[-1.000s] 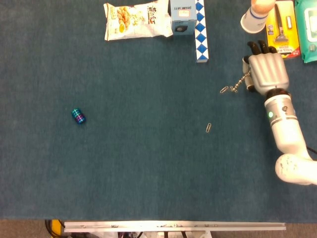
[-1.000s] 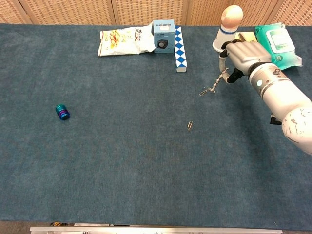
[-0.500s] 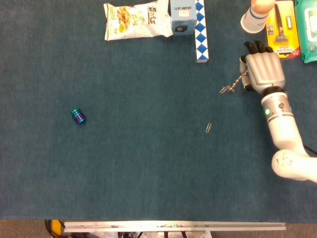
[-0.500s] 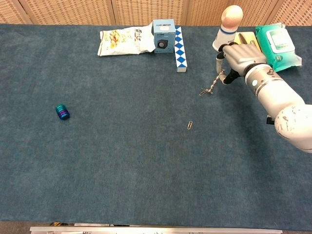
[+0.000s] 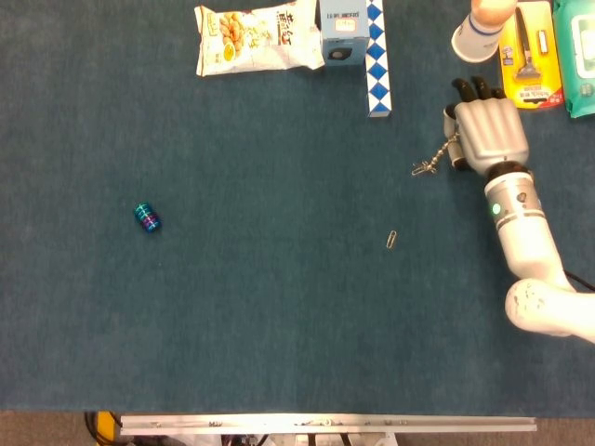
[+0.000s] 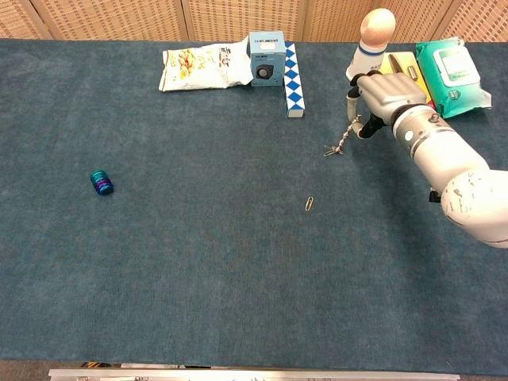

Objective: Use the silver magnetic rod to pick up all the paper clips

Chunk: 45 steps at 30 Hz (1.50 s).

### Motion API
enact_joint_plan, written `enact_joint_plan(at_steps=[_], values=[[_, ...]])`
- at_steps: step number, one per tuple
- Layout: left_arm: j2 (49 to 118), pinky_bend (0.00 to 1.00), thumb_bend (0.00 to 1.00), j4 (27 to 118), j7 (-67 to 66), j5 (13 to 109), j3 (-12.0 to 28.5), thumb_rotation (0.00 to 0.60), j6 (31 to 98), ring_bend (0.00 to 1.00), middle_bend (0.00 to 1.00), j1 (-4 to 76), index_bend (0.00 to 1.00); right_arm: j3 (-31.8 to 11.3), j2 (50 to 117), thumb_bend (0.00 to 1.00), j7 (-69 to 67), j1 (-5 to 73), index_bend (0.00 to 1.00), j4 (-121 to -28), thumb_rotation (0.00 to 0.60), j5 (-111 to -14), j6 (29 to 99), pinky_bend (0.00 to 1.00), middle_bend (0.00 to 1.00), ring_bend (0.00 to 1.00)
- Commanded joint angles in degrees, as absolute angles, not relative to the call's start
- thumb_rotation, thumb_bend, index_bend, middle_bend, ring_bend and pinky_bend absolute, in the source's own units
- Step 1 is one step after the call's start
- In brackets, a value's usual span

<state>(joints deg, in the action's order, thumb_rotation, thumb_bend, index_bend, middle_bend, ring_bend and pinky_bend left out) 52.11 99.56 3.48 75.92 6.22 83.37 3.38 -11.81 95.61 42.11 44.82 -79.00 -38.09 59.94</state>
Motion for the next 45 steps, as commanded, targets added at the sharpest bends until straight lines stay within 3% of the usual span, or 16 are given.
enact_joint_plan(at_steps=[1, 22, 45], values=[[52.16, 0.42, 0.09, 99.47, 3.5, 75.73, 6.27, 0.6, 83.32, 0.34, 0.43, 3.38, 0.44, -11.59, 95.41, 0.38, 42.05, 44.8, 0.61, -80.0, 0.6, -38.56, 60.1, 0.2, 0.15, 0.07], [52.09, 0.42, 0.09, 99.61, 3.29, 75.0, 6.54, 0.6, 83.33, 0.34, 0.43, 3.35, 0.44, -5.29, 92.18, 0.38, 45.3, 42.98, 0.61, -95.8, 0.6, -47.73, 65.4, 0.2, 0.15, 0.07], [51.78, 0.42, 0.09, 99.95, 3.66, 74.81, 6.74, 0.6, 83.7, 0.34, 0.43, 3.1, 0.44, -2.7, 93.35, 0.38, 47.19, 42.21, 0.61, -96.37, 0.6, -48.15, 64.79, 0.2, 0.15, 0.07]])
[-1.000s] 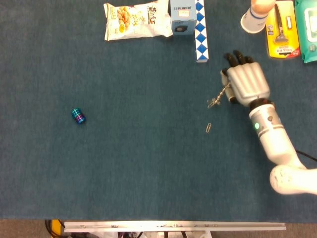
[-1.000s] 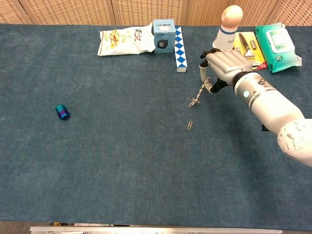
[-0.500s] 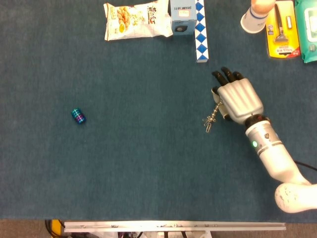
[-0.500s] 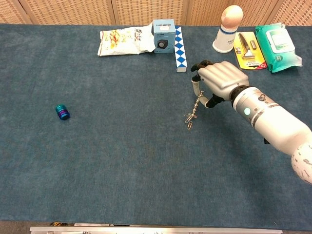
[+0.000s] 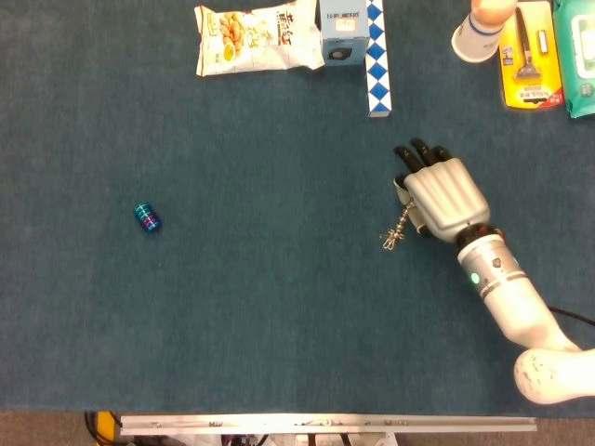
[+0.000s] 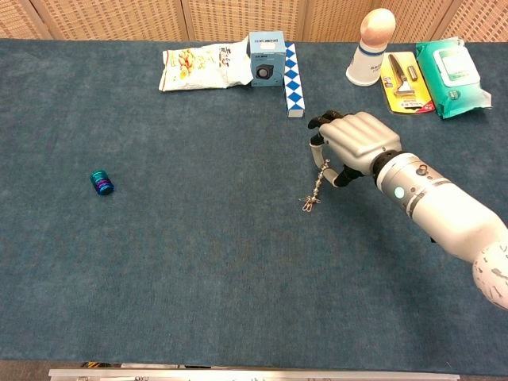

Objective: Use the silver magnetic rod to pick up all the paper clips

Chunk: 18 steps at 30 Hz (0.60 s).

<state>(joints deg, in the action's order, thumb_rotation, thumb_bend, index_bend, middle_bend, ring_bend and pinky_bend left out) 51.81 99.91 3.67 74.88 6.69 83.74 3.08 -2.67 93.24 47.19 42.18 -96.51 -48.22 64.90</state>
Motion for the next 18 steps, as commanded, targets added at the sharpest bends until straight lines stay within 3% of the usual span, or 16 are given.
enact_joint_plan(at_steps=[1, 18], values=[[51.78, 0.42, 0.09, 99.93, 3.68, 74.75, 6.76, 0.6, 83.66, 0.34, 0.43, 3.12, 0.44, -2.73, 93.48, 0.38, 47.19, 42.25, 0.61, -96.19, 0.6, -48.07, 64.65, 0.2, 0.15, 0.07], [51.83, 0.42, 0.09, 99.91, 3.42, 74.67, 6.68, 0.6, 83.58, 0.34, 0.43, 3.07, 0.44, -2.99, 91.02, 0.38, 48.08, 41.25, 0.61, -100.57, 0.6, -51.25, 68.5, 0.2, 0.15, 0.07]])
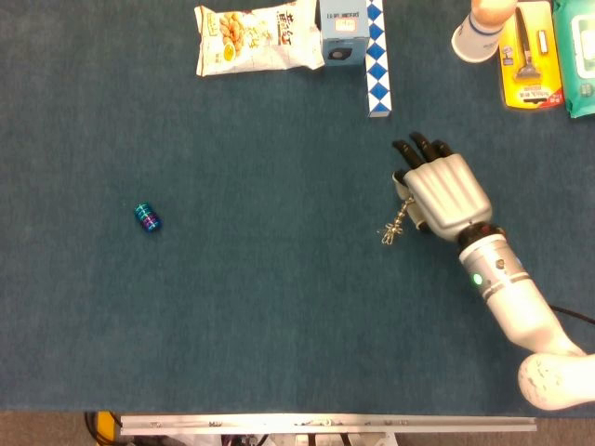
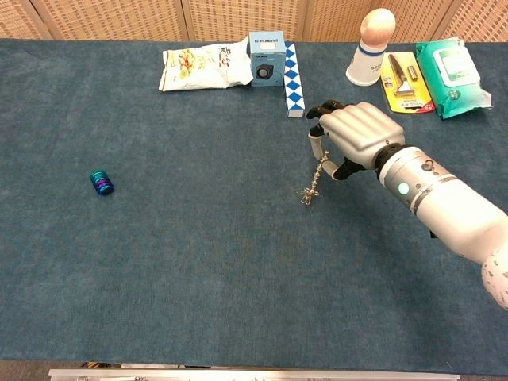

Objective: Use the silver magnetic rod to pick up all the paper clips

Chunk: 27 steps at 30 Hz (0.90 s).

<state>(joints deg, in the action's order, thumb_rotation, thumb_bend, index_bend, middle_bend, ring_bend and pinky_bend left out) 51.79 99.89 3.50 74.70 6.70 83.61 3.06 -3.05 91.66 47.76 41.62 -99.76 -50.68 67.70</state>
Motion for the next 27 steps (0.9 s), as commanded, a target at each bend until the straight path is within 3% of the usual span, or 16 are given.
enact_joint_plan(at_steps=[1, 16, 27], values=[[51.85, 0.42, 0.09, 99.89, 3.36, 74.61, 6.69, 0.6, 83.47, 0.34, 0.43, 3.13, 0.44, -2.88, 90.63, 0.38, 48.31, 41.01, 0.61, -101.09, 0.6, -51.54, 69.08, 0.2, 0.15, 0.07], [52.54, 0.42, 0.09, 100.15, 1.12, 74.67, 6.36, 0.6, 82.69, 0.34, 0.43, 3.71, 0.44, 0.26, 84.52, 0.38, 46.11, 34.19, 0.61, -105.28, 0.6, -53.66, 76.08, 0.2, 0.15, 0.07], [53.31, 0.42, 0.09, 100.93, -1.47, 74.9, 6.0, 0.6, 82.63, 0.34, 0.43, 4.06, 0.44, 0.65, 82.47, 0.37, 41.17, 30.27, 0.61, -101.57, 0.6, -52.88, 75.04, 0.2, 0.15, 0.07]])
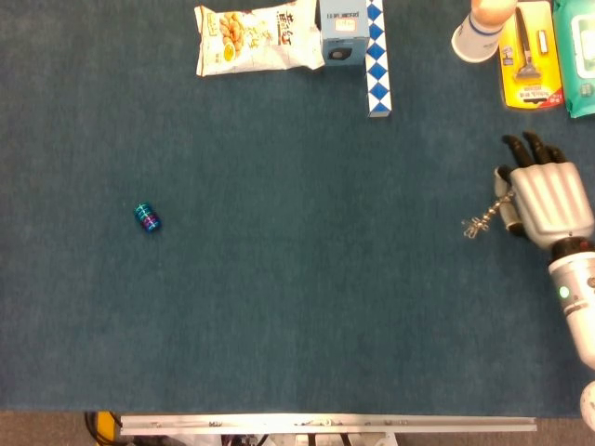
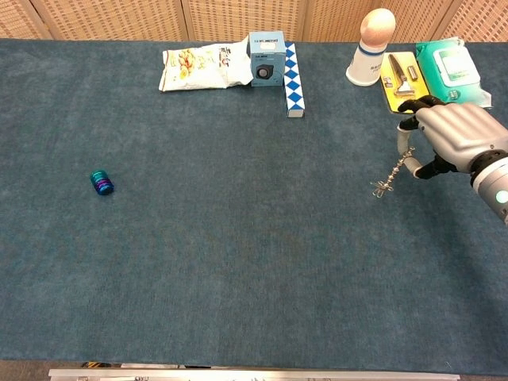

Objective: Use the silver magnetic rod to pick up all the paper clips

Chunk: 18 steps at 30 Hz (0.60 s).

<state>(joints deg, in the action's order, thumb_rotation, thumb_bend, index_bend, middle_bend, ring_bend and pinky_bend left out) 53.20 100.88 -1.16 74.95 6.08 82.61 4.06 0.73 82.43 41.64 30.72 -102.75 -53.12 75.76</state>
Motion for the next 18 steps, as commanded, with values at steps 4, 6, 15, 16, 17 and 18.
enact_joint_plan(at_steps=[4, 6, 15, 16, 17, 18], values=[[53.3, 0.42, 0.09, 100.57, -1.1, 75.15, 5.84, 0.6, 82.71, 0.34, 0.43, 3.94, 0.44, 0.39, 82.96, 0.35, 40.93, 29.94, 0.6, -99.75, 0.6, -52.32, 73.82, 0.2, 0.15, 0.07], [53.28, 0.42, 0.09, 100.48, -0.97, 75.09, 5.86, 0.6, 82.69, 0.34, 0.43, 3.93, 0.44, 0.32, 83.13, 0.34, 41.12, 29.84, 0.56, -99.09, 0.6, -51.95, 73.33, 0.2, 0.15, 0.07], [53.15, 0.42, 0.09, 100.56, -0.69, 74.93, 5.94, 0.6, 82.64, 0.34, 0.43, 3.96, 0.44, -0.42, 83.06, 0.24, 41.98, 29.22, 0.18, -98.41, 0.6, -50.91, 72.45, 0.2, 0.15, 0.07], [53.15, 0.42, 0.09, 100.58, -0.74, 74.96, 5.92, 0.6, 82.68, 0.34, 0.43, 3.94, 0.44, -0.46, 82.87, 0.24, 41.81, 29.09, 0.15, -98.6, 0.6, -51.2, 72.57, 0.2, 0.15, 0.07], [53.15, 0.42, 0.09, 100.61, -0.77, 74.99, 5.9, 0.6, 82.7, 0.34, 0.43, 3.93, 0.44, -0.51, 82.64, 0.24, 41.49, 28.92, 0.14, -98.8, 0.6, -51.66, 72.75, 0.2, 0.15, 0.07], [53.15, 0.42, 0.09, 100.65, -0.77, 75.02, 5.87, 0.6, 82.7, 0.34, 0.43, 3.91, 0.44, -0.53, 82.37, 0.24, 41.04, 28.7, 0.14, -99.0, 0.6, -52.23, 72.99, 0.2, 0.15, 0.07]])
